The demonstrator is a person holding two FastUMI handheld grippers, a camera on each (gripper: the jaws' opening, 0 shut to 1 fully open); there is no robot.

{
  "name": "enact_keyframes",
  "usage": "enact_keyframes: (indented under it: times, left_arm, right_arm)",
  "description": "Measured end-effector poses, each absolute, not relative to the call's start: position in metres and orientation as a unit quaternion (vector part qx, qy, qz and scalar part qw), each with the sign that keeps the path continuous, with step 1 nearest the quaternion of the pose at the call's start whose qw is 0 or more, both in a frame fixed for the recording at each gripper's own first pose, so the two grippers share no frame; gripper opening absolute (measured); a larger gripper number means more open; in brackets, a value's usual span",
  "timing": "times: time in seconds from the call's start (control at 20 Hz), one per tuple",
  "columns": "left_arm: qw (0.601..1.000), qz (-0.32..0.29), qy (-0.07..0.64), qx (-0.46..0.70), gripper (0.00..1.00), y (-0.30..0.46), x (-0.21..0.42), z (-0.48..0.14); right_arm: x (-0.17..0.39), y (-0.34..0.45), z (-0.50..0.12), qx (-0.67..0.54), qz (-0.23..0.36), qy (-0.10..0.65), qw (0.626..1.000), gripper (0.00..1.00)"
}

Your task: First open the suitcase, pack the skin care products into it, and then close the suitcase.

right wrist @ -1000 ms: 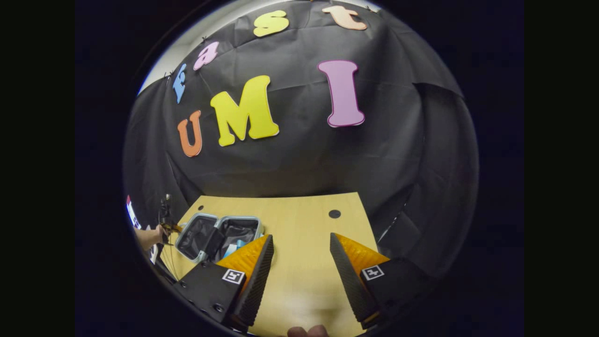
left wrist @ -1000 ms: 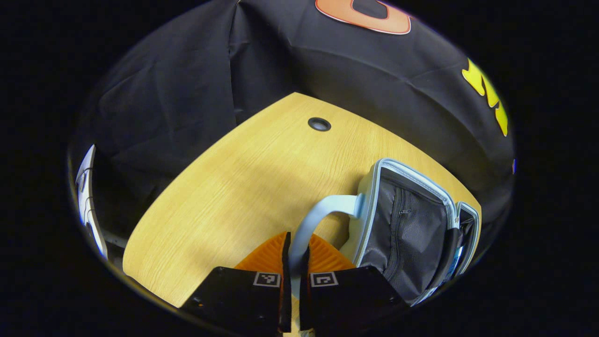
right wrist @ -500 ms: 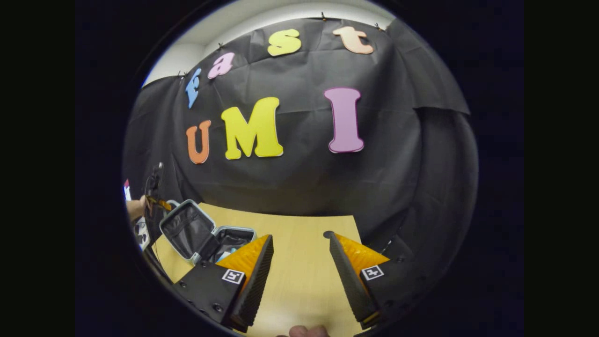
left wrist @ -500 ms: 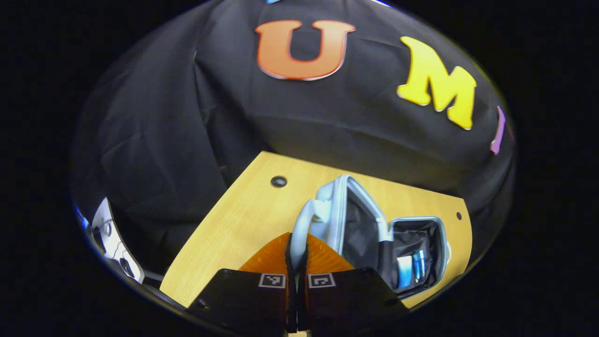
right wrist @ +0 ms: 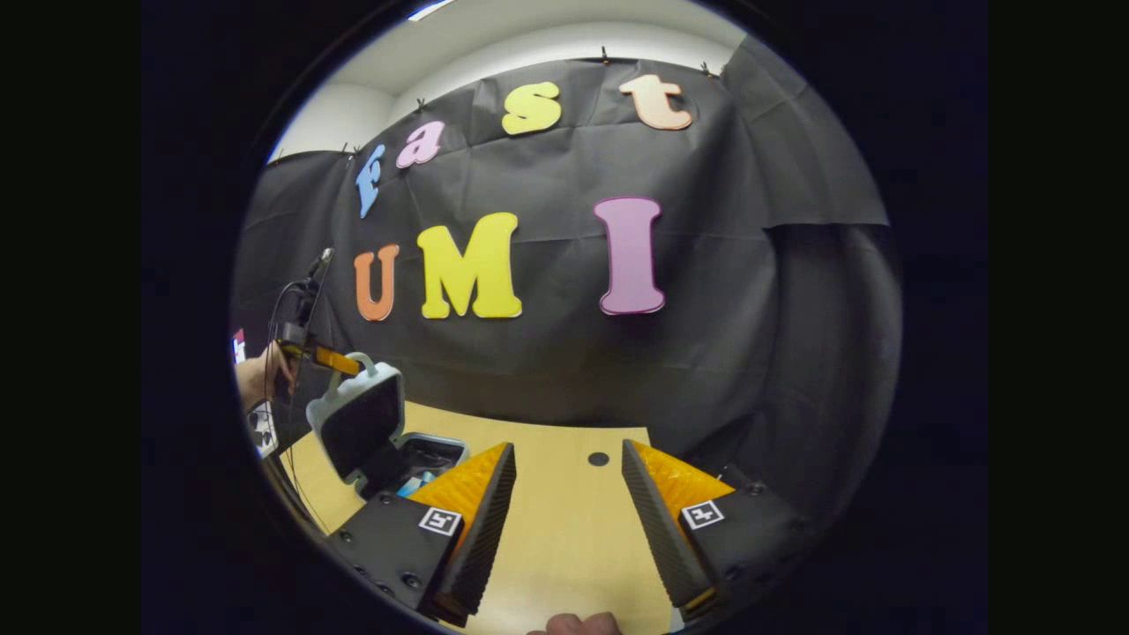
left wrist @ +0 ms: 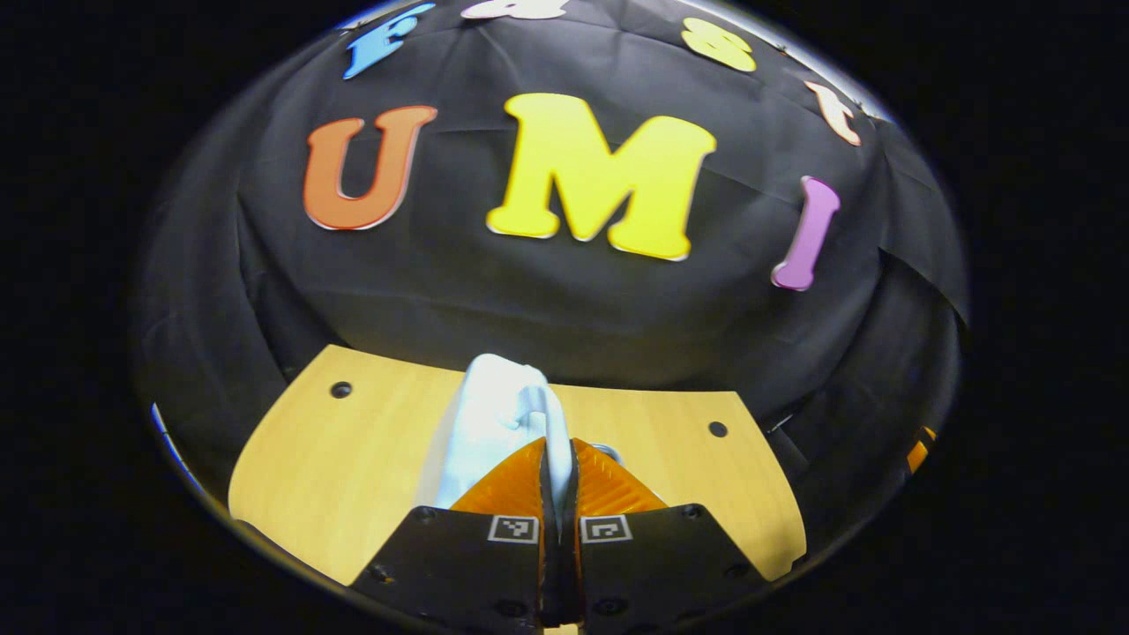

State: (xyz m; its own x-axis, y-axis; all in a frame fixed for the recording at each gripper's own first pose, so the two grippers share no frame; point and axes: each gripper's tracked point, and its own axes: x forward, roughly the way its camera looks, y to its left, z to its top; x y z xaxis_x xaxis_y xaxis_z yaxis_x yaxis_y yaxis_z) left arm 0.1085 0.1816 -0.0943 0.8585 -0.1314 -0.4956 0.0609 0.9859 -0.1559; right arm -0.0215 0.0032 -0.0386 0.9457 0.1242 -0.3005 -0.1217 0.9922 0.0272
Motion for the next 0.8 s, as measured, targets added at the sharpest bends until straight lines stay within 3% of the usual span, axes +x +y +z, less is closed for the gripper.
enact_keyframes:
  times: [0.25,0.55,0.6,0.65,0.8]
  left_arm:
    - [0.947,-0.09,0.296,-0.087,0.03,0.085,0.107,-0.171]
    - [0.942,-0.094,0.319,-0.039,0.03,0.045,0.119,-0.235]
    - [0.941,-0.091,0.326,-0.034,0.04,0.042,0.12,-0.248]
    - [0.939,-0.087,0.333,-0.024,0.03,0.039,0.12,-0.26]
    - [0.937,-0.071,0.342,0.017,0.04,0.026,0.119,-0.288]
  right_arm:
    - [-0.036,-0.045,-0.042,-0.026,0.011,0.159,0.987,0.72]
    - [-0.045,-0.077,-0.054,-0.044,-0.03,0.186,0.981,0.72]
    - [-0.046,-0.078,-0.054,-0.047,-0.032,0.189,0.98,0.67]
    - [-0.046,-0.079,-0.055,-0.051,-0.032,0.191,0.98,0.72]
    - [-0.044,-0.077,-0.057,-0.061,-0.029,0.196,0.978,0.72]
